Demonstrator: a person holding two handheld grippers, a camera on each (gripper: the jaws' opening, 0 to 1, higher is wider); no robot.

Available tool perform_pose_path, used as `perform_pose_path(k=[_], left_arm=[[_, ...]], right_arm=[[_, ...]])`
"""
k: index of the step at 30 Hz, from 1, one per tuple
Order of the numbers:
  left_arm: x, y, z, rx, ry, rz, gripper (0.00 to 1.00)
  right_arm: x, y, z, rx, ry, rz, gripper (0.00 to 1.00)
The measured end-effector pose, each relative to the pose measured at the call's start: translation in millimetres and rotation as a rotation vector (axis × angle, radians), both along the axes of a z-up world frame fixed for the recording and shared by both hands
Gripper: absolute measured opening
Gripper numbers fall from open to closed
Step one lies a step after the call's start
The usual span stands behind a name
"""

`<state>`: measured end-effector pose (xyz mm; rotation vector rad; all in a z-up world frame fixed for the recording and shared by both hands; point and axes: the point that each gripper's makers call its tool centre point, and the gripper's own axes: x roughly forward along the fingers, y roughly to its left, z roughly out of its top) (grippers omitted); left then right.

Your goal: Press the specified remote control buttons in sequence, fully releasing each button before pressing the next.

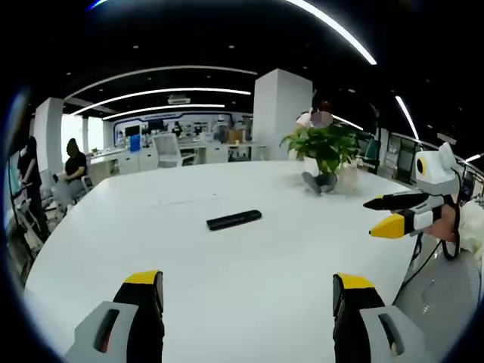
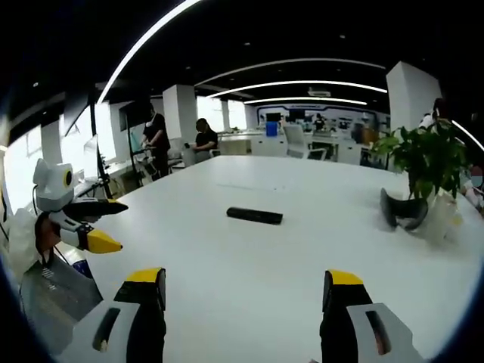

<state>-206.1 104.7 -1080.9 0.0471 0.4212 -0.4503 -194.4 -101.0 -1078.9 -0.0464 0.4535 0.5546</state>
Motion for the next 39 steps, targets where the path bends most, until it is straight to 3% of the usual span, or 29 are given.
perform_pose_path(k=[39], left_arm=[[2.3, 1.6, 2.3, 0.003, -0.005, -0.009, 0.96]], right_arm=[[-0.8, 2.5, 0.0, -0.018, 0.003, 0.014, 0.84]])
